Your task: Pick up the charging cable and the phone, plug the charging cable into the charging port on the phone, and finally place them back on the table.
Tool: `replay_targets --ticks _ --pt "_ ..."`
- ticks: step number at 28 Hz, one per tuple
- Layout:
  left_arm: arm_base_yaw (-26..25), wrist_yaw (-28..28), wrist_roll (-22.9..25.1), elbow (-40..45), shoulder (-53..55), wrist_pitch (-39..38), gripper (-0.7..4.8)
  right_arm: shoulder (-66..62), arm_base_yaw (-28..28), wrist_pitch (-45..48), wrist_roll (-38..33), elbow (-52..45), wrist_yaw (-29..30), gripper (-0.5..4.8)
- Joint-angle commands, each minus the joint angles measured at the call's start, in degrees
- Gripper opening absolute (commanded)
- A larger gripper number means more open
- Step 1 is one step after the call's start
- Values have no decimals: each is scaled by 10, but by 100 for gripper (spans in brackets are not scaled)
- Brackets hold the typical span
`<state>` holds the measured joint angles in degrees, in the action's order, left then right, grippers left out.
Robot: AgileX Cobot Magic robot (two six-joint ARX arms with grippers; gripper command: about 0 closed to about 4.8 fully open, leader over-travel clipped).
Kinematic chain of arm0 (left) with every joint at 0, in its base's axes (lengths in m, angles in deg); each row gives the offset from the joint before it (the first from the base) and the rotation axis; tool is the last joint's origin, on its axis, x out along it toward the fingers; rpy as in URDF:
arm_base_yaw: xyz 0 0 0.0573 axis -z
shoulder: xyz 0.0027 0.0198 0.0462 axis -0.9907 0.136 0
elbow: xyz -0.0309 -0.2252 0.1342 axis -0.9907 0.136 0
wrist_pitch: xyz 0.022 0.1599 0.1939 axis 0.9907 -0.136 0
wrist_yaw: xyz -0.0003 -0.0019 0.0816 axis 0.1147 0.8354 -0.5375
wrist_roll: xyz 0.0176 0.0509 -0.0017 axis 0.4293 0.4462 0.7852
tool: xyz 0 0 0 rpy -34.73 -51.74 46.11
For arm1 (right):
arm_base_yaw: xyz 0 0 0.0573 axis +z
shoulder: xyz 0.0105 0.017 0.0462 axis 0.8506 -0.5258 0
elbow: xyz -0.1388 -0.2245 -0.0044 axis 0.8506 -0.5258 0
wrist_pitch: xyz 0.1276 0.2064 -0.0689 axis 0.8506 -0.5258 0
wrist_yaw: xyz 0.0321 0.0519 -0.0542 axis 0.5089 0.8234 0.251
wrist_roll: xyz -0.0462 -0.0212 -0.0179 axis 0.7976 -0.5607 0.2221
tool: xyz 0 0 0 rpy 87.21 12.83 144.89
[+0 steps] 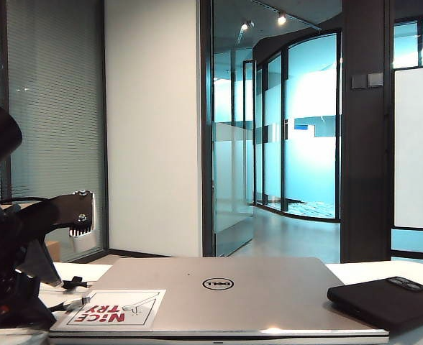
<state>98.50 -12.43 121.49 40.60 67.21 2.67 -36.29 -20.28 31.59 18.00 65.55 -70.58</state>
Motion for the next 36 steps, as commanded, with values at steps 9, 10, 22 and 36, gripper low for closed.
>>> replay_targets --ticks 9,10,22,36 --pt "0 3 0 -1 4 -9 290 2 1 13 2 3 -1 -5" --pt "0 3 0 -2 7 -9 284 2 1 13 2 3 -1 -5" --pt "0 4 0 -2 7 -9 51 2 1 13 2 3 -1 -5" --pt "0 12 -37 -4 -8 -12 -8 2 0 21 2 3 -1 -5"
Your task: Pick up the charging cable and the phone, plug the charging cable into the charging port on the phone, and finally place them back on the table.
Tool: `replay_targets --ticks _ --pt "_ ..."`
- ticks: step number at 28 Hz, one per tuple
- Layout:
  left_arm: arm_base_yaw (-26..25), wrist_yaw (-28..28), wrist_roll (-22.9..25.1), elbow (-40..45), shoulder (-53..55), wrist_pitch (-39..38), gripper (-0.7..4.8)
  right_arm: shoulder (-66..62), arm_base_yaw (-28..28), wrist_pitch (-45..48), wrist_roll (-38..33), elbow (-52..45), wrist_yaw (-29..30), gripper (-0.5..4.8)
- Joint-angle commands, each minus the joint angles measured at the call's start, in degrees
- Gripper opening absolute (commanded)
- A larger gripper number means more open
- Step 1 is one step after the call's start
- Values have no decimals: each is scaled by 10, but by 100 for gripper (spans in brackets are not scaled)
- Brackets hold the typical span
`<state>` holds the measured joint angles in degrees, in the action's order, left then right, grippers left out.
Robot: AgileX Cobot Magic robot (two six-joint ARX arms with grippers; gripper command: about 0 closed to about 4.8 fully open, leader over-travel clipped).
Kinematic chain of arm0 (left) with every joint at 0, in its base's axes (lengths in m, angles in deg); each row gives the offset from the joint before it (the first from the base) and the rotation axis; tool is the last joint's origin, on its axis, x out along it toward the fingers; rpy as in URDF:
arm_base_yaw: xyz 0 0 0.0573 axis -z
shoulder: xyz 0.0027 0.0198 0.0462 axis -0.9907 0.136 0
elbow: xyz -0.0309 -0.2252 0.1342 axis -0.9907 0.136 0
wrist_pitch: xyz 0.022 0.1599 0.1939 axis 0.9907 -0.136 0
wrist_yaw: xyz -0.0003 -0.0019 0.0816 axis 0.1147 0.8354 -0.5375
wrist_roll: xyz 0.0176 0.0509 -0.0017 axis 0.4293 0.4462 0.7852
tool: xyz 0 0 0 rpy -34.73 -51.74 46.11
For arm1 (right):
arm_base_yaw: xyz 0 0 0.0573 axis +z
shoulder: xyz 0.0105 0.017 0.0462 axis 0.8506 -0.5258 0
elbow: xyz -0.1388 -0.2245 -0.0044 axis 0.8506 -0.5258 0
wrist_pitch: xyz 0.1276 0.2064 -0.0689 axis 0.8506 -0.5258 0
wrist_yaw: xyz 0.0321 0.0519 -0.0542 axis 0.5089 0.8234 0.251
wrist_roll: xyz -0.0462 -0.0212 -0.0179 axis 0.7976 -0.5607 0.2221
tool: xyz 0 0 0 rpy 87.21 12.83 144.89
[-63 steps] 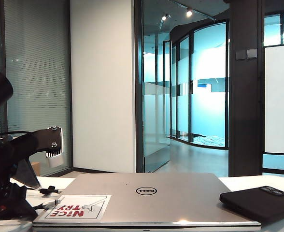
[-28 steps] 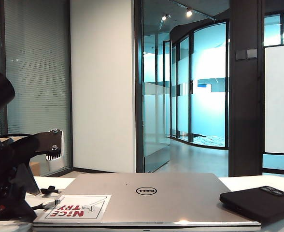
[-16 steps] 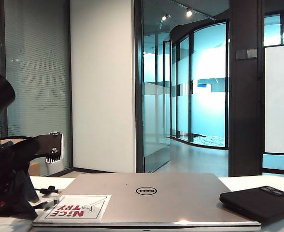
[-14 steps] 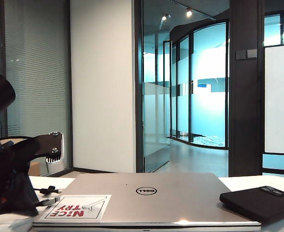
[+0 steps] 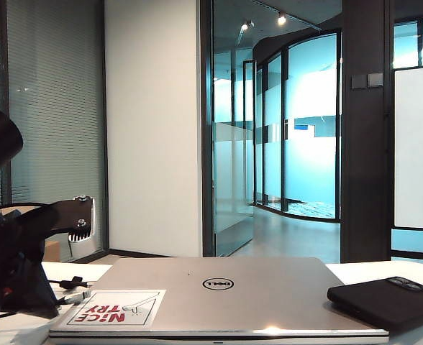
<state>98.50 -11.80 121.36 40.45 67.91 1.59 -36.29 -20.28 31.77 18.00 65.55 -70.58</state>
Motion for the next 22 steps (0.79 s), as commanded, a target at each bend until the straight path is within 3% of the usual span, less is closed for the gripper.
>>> replay_targets --ticks 1,5,12,18,22 --pt "0 6 -44 -3 -28 -6 -8 2 1 22 2 3 -1 -5" --pt "1 6 -105 -7 -77 -42 -8 2 0 24 2 3 -1 -5" --pt "27 6 -282 -30 -148 -101 -8 2 0 24 -5 3 -1 -5" --pt "69 6 -414 -60 -190 -150 -7 2 0 23 -77 3 -32 -5" --pt "109 6 -475 -86 -205 -189 -7 2 -1 23 -124 3 -58 -5"
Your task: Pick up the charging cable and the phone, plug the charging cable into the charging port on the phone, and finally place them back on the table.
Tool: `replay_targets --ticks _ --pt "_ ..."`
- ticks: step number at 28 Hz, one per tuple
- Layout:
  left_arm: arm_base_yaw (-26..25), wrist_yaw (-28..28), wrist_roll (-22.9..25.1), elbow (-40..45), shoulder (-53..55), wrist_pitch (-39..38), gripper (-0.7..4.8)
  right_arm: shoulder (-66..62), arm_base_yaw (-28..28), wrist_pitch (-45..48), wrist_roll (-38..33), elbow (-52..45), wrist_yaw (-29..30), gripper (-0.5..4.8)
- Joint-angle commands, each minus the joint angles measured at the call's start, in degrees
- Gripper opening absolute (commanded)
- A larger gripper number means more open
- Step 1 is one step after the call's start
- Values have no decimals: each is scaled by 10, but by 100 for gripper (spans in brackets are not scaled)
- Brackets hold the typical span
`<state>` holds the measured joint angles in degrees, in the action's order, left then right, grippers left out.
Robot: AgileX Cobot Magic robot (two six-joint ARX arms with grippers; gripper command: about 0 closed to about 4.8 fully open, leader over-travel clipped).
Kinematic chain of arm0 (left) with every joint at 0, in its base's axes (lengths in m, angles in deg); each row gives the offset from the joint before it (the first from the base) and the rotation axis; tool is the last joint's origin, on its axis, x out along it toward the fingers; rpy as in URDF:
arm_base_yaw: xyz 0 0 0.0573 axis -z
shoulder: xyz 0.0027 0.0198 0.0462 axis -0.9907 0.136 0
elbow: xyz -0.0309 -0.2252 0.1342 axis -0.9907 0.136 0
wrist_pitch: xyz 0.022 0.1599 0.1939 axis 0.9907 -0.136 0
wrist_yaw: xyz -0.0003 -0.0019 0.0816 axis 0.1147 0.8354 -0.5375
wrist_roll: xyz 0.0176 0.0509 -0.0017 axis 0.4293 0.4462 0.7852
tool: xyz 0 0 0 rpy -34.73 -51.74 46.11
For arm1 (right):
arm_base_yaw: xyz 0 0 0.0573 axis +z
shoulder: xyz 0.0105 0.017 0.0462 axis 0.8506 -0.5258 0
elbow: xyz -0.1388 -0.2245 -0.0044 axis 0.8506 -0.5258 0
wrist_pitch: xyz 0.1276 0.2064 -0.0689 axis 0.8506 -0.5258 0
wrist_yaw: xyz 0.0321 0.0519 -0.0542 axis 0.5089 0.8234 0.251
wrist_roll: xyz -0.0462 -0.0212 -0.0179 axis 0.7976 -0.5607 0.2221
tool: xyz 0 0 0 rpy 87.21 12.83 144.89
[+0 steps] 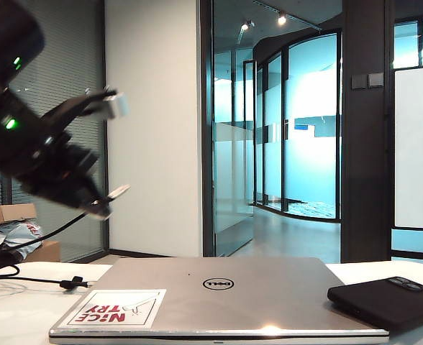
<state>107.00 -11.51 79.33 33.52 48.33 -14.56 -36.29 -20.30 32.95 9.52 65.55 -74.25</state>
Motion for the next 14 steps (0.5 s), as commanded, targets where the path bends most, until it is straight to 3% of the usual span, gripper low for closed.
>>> replay_targets --ticks 1,4,8,14 --pt "36 3 -67 -24 -13 -37 -7 2 -4 11 -52 3 -26 -6" --pt "63 4 -83 -45 -16 -58 -7 2 -21 9 -82 3 -26 -5" --pt "111 3 -166 -76 -16 -64 -7 2 -108 -33 -137 3 -13 -5" --pt "129 3 -222 -87 -17 -60 -7 1 -205 -49 -156 1 88 -5"
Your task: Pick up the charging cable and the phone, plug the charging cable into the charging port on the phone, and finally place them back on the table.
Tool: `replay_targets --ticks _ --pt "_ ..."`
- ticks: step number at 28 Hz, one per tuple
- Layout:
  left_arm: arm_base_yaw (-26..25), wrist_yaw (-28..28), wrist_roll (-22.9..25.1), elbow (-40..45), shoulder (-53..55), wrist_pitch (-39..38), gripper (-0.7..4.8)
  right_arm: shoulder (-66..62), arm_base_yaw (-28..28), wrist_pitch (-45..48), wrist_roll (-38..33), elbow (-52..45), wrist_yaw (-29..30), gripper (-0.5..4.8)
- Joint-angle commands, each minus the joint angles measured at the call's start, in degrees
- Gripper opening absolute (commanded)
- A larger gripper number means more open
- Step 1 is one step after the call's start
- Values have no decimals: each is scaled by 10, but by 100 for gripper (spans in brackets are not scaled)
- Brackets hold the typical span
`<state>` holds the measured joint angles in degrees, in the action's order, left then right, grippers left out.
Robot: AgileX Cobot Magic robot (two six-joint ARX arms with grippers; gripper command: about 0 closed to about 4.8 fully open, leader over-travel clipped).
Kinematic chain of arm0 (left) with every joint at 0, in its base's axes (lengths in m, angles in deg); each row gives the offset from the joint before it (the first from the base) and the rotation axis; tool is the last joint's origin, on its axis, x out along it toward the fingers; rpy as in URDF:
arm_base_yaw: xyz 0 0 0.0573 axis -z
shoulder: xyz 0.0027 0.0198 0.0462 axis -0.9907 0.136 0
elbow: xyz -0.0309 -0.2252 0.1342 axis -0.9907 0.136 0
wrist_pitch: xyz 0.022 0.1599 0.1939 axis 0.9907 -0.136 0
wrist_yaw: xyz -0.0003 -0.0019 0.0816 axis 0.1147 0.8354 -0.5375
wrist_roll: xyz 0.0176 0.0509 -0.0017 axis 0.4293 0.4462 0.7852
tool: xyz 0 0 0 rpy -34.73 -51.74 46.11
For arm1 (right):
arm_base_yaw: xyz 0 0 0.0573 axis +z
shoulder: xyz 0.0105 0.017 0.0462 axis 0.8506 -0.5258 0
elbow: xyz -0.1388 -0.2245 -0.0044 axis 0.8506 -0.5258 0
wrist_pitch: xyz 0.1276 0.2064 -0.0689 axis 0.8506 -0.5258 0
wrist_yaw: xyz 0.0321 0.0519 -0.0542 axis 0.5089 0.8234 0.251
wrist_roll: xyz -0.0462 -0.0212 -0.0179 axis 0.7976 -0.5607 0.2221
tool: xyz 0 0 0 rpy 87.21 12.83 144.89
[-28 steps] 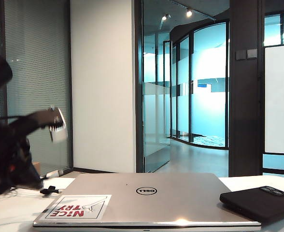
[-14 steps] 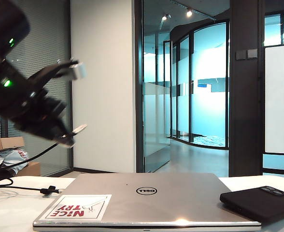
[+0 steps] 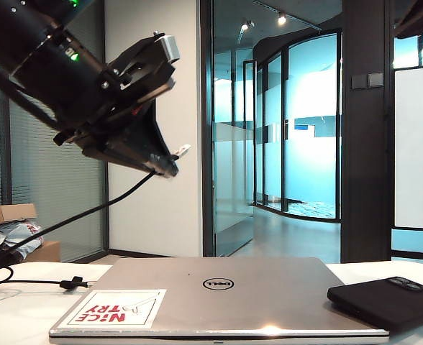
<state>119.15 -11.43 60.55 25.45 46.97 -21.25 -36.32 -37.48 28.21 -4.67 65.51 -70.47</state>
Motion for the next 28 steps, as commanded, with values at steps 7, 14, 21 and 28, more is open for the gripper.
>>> replay_targets --ticks 7,14,21,28 --pt "21 2 -46 -6 -8 3 -7 -9 -129 10 -83 -41 126 -5" --pt "29 3 -42 -6 -9 -23 -7 -10 -178 73 -198 -132 151 -5" --pt "29 3 -31 -6 -9 -22 -7 -14 -181 75 -238 -187 128 342" --pt "29 3 -31 -6 -9 -22 -7 -48 -182 89 -351 -192 104 446"
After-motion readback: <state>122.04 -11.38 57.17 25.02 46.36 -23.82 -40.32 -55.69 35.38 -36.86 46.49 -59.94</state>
